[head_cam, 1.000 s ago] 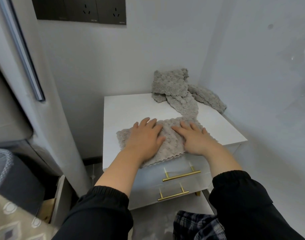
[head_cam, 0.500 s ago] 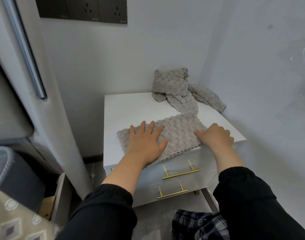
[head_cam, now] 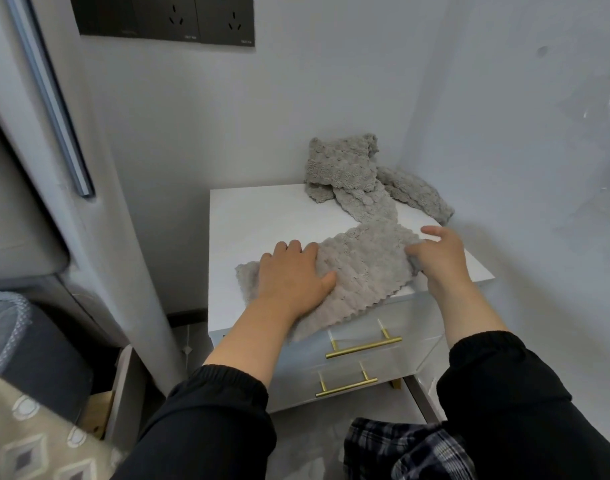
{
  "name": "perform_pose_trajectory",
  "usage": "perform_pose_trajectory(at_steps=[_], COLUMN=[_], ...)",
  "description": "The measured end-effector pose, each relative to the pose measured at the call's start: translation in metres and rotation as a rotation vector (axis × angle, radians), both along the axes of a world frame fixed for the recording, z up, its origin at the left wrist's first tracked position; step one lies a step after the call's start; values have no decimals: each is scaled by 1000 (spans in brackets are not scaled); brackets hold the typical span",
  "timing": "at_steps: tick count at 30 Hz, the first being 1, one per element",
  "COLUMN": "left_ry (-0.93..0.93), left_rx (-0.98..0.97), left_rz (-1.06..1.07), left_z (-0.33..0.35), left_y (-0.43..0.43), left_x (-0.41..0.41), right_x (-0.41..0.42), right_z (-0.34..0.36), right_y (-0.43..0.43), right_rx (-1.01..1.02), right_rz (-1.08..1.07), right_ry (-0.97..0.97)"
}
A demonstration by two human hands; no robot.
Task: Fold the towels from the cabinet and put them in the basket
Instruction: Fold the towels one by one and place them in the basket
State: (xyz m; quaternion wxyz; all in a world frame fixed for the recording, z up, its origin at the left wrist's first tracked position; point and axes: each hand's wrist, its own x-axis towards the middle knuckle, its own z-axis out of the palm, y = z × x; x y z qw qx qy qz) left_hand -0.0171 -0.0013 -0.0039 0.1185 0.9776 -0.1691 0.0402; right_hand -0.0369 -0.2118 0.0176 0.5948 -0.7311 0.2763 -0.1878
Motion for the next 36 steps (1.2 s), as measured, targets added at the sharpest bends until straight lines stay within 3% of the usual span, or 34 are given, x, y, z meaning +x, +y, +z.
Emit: perform_pose_trajectory(at_steps=[5,10,15,19,23,28,36], left_ry=[407,566,760,704,509,313,229], left_rx=[-372,-759,-1205,-1325,-1330,-1320,-1397], left_rz=[75,-22,20,-9,49,109,177], left_z=[21,24,24,30,31,30,32], left_y=[8,7,1,1,1,-3,-4], left_x=[2,0,-2,-3,-3,-4,-5], right_x=[-13,-24,-24,-23,-21,-23,-26], right_z=[19,25,25,24,23,22,26], right_y=[11,27,34,30,27,25,26], right_rx=[144,117,120,145,-18,-79,-84], right_rz=[123,324,330,323,328,339,420], right_ry=[-173,-188,-270,-311,-280,-284,-308])
